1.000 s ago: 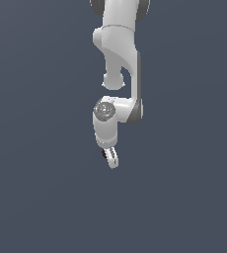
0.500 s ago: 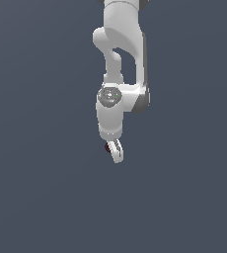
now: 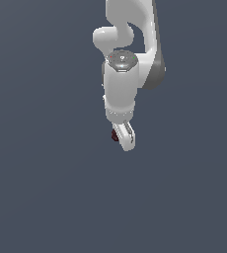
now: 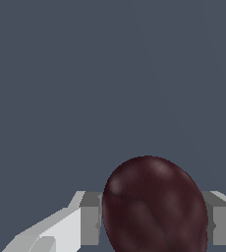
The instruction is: Pick up the object and move it to a goal position.
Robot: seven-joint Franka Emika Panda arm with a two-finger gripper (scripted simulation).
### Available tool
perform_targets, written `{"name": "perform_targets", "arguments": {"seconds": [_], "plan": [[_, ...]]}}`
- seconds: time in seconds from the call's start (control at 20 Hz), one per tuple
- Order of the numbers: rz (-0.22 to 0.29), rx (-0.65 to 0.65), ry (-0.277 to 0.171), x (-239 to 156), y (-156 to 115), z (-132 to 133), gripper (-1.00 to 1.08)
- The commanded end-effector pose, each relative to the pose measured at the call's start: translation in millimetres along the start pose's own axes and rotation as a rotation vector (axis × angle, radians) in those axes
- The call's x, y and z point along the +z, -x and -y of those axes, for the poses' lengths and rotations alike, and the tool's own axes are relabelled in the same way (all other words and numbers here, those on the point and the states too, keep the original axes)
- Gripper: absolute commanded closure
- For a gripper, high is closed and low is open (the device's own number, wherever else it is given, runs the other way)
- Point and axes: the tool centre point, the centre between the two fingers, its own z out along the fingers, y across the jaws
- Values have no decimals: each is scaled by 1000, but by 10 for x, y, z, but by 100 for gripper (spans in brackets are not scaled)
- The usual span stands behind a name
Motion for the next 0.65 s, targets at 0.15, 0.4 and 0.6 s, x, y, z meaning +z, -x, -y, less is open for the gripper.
{"name": "perform_targets", "arguments": {"seconds": [0.15,0.4,0.6], "plan": [[-1,0,1,-395,105,50,108],[0,-1,1,-575,157,85,108],[0,-1,0,-613,168,99,108]]}}
